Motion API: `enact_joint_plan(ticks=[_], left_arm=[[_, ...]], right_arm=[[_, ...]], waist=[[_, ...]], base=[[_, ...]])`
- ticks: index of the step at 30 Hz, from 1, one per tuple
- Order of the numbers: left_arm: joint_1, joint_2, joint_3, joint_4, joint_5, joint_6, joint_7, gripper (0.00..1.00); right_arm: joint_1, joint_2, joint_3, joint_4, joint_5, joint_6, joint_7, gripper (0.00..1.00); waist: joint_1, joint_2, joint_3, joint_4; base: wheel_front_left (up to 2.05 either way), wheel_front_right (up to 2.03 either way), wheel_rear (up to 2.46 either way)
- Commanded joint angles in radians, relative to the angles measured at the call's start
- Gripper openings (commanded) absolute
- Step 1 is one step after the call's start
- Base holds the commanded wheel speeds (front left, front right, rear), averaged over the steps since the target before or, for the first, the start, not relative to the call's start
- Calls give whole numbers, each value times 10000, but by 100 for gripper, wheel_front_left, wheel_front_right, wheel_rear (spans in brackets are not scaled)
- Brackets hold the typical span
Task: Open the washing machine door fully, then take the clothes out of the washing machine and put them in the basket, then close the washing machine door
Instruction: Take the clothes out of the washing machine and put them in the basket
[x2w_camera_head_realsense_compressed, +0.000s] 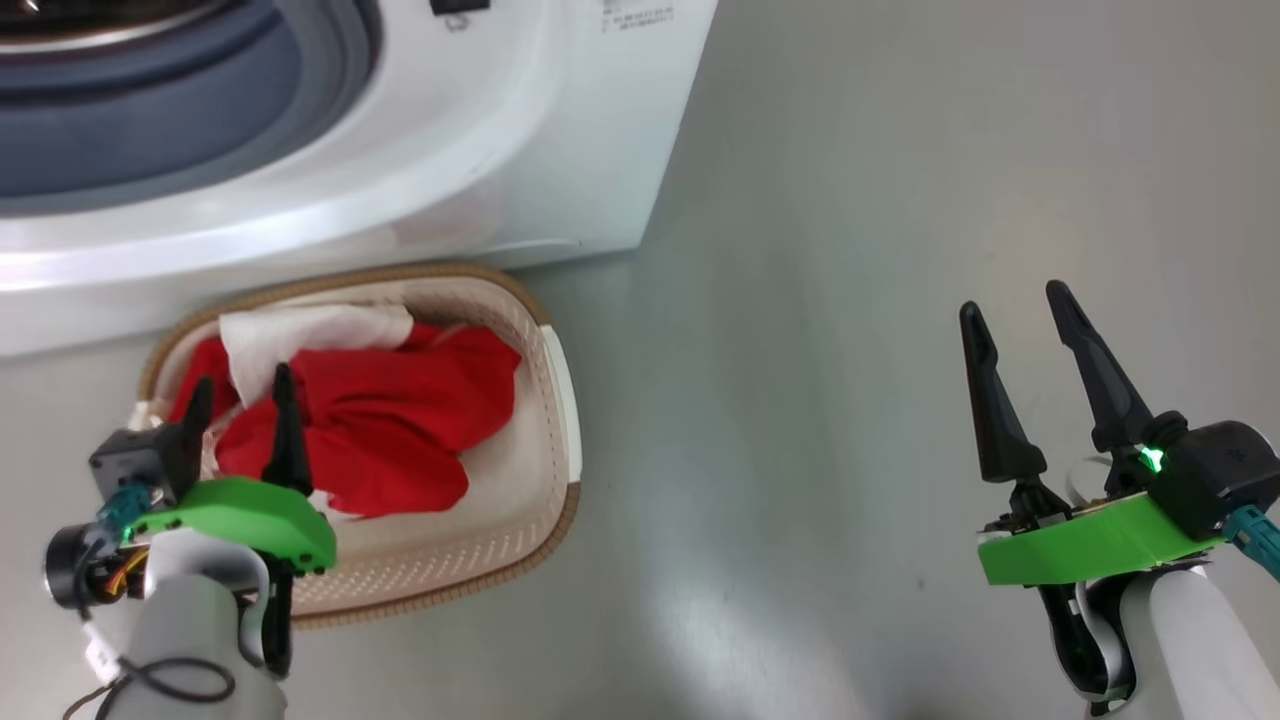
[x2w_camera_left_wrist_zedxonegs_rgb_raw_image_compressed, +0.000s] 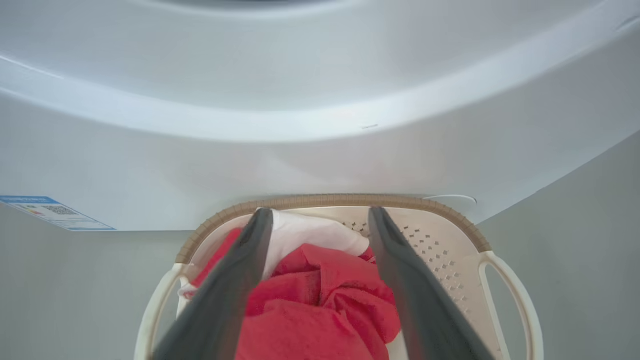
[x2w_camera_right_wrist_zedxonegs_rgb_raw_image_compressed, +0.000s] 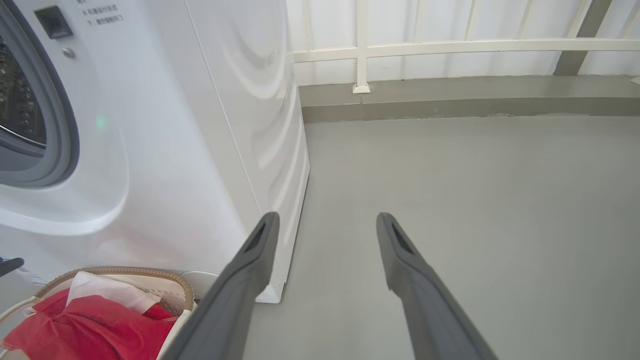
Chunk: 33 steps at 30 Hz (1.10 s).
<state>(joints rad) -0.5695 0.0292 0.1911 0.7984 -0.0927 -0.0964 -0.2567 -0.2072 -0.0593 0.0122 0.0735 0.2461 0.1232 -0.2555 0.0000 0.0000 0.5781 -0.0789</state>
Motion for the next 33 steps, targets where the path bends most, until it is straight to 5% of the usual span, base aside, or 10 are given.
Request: enact_joint_plan(ticks=[1,33], left_arm=[[492,227,283,-434,-98,0,-51,100],[5076,211,30,-5438,-63,-233,-51,100]], right_arm=[[303,-123,217,-143,15,75,-63,100],[2648,-674,253,542,447,75,-63,100]], waist=[[0,0,-493,93],[0,0,-4901,495]], base=[[0,0,0],[0,0,0]])
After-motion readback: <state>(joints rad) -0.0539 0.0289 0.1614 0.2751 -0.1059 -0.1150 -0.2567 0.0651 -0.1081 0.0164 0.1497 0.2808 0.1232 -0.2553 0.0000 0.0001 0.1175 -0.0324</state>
